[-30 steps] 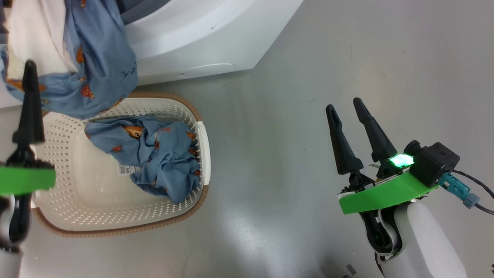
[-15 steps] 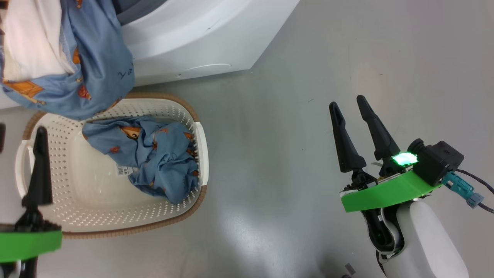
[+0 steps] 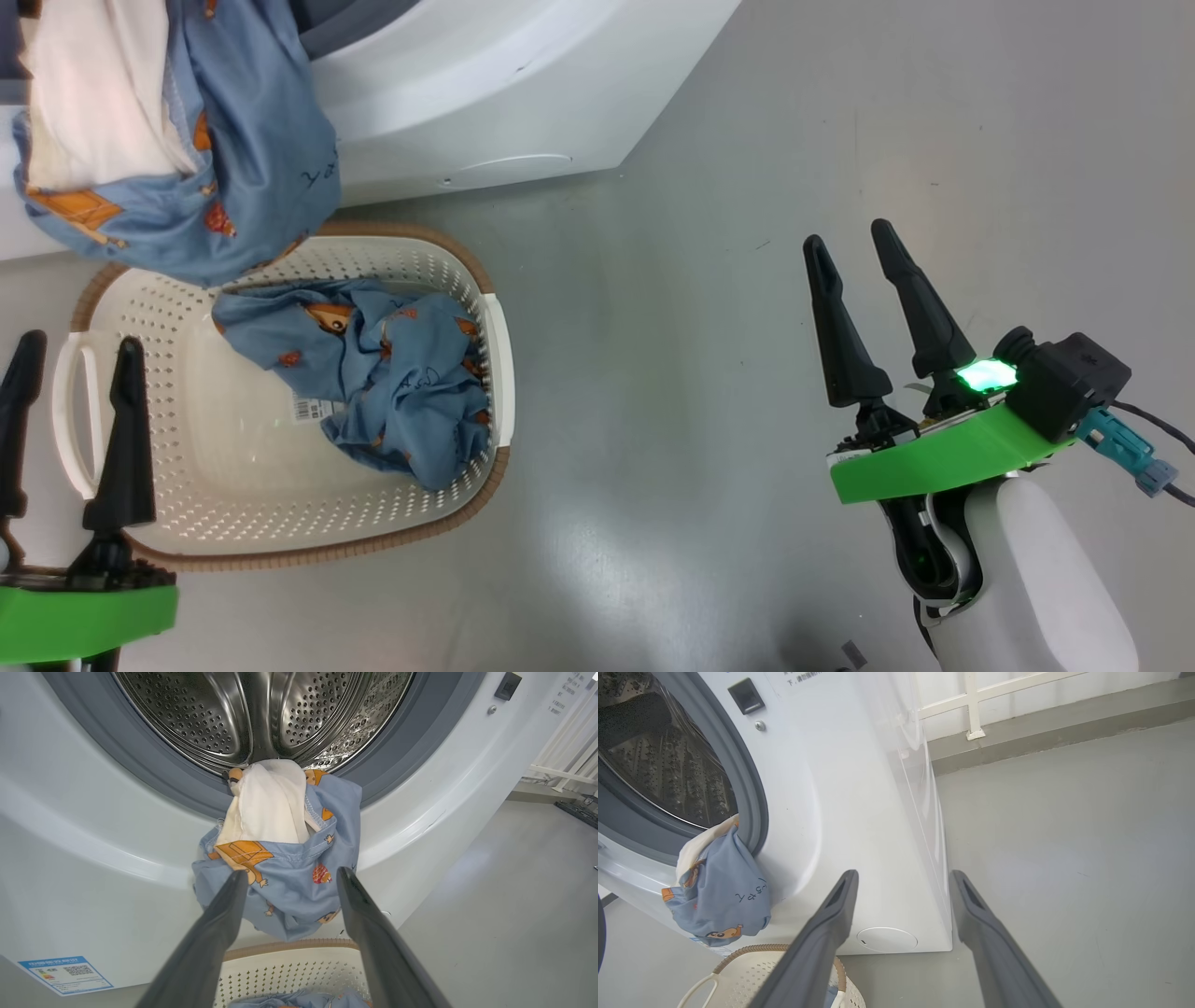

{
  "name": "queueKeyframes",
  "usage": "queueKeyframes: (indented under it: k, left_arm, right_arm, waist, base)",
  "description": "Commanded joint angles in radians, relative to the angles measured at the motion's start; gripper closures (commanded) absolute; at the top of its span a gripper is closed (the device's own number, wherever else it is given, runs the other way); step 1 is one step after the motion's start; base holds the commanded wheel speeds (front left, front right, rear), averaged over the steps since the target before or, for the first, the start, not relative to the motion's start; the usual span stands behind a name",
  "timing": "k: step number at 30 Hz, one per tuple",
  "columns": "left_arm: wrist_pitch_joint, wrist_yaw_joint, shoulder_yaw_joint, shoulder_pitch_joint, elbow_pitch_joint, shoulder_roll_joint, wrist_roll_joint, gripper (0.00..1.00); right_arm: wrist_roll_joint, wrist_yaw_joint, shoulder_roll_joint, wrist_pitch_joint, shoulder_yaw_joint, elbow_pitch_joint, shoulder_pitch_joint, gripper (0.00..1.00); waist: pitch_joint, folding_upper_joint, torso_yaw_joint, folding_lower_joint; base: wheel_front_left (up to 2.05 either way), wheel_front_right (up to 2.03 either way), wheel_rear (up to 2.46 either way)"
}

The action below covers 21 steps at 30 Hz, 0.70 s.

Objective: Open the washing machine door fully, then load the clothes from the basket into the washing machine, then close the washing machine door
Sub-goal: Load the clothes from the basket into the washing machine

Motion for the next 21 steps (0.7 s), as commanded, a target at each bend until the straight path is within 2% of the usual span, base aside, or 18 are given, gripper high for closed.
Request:
queueKeyframes:
  k: [1,12,21]
  left_arm:
    - [-0.008,-0.003,0.034,0.002,-0.024,0.021,0.006,0.00]
    - [-0.008,-0.003,-0.016,-0.022,0.004,0.044,-0.008,0.00]
    - [-0.007,-0.003,-0.111,-0.140,0.135,0.086,-0.075,0.00]
  right_arm:
    - [-0.008,0.002,0.002,-0.005,0.022,-0.024,0.008,0.00]
    - [-0.004,0.002,0.002,-0.005,0.025,-0.024,0.010,0.00]
    - [0.004,0.002,0.002,-0.005,0.036,-0.025,0.003,0.00]
  waist:
    - [0.000,0.0000,0.000,-0.0001]
    - [0.004,0.0000,-0.005,-0.0001]
    - [0.009,0.0000,-0.019,-0.0001]
  base:
    - [0.00,0.00,0.00]
    - [0.00,0.00,0.00]
    - [0.00,0.00,0.00]
